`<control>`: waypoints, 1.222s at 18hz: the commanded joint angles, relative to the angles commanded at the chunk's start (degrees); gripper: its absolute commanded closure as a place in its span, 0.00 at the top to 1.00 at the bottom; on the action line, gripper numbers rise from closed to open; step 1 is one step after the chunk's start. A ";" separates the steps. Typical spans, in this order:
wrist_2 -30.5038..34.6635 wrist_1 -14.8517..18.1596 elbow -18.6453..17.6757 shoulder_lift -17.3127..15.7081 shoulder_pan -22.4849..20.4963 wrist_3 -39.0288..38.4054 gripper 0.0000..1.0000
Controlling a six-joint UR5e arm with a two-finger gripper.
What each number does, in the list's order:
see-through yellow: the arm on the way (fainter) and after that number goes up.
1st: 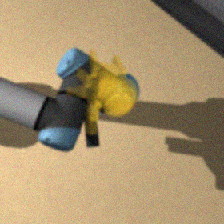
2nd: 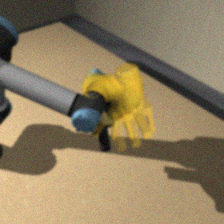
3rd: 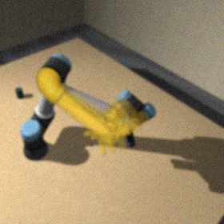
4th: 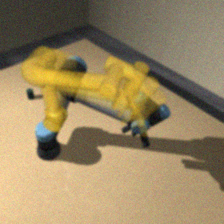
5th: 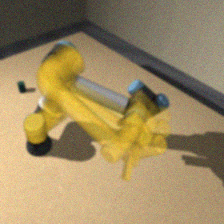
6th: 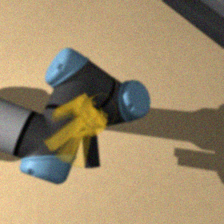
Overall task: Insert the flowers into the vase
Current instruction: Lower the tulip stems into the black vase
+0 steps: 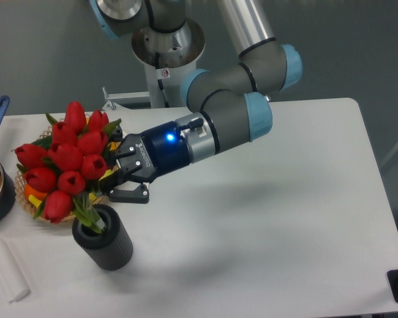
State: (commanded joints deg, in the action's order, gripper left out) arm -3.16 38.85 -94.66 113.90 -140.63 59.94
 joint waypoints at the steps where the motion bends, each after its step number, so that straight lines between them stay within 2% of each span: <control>1: 0.09 0.00 -0.44 0.00 0.09 0.00 0.37; 9: 0.44 0.18 -1.84 -0.79 0.88 -0.18 0.37; 15: 2.37 0.18 -3.43 0.97 1.05 0.35 0.38; 22: 4.22 0.18 -3.43 4.13 1.05 2.72 0.38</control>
State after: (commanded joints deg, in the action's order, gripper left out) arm 1.05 39.02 -98.09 118.03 -139.57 62.66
